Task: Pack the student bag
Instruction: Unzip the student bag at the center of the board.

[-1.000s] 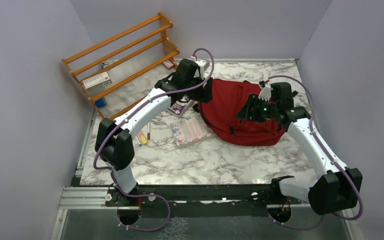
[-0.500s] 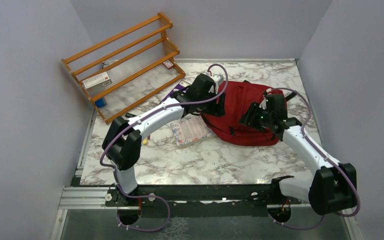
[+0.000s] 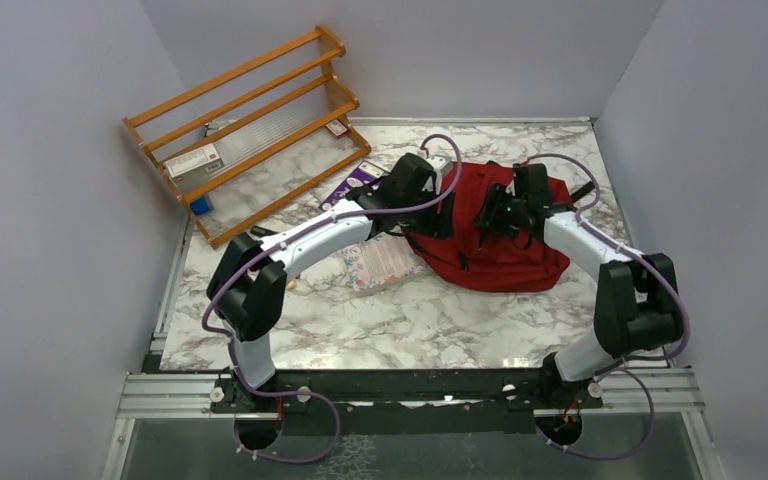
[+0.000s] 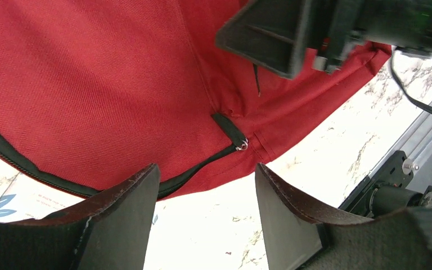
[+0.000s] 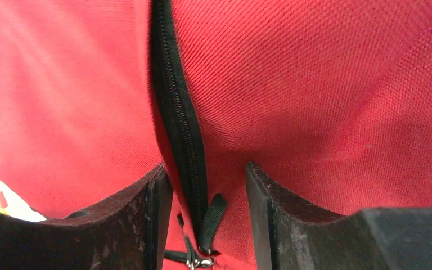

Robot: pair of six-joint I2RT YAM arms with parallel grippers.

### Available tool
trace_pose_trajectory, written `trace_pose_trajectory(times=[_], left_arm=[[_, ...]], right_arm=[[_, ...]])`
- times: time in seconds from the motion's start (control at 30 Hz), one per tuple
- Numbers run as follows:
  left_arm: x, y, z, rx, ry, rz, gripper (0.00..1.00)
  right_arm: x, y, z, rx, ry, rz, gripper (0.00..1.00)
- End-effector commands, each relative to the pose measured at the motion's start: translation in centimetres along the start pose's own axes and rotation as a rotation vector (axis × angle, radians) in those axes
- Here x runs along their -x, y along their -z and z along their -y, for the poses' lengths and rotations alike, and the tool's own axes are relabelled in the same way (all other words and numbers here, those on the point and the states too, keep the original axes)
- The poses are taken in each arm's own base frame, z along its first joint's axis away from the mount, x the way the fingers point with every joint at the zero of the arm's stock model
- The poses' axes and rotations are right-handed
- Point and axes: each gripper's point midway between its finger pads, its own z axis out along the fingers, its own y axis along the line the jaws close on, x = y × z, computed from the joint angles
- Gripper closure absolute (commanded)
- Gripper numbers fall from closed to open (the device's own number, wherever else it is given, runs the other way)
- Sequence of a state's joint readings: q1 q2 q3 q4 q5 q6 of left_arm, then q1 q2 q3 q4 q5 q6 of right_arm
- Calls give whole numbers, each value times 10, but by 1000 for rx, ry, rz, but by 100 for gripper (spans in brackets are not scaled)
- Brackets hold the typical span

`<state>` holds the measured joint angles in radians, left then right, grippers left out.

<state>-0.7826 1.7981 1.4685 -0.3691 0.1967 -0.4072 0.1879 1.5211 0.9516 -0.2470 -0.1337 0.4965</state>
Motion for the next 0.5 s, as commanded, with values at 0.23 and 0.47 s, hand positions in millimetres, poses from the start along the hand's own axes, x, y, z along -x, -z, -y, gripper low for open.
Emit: trace_pose_trajectory(times=[0.23,0.47], left_arm=[[-33,-28,19,-27,-36,-76,36],[-42,-50,20,-8,4,-106,38]], right_arm=[[1,-32,18,-73,6,-9,84],[5,-20,2,9,-18,23,99]])
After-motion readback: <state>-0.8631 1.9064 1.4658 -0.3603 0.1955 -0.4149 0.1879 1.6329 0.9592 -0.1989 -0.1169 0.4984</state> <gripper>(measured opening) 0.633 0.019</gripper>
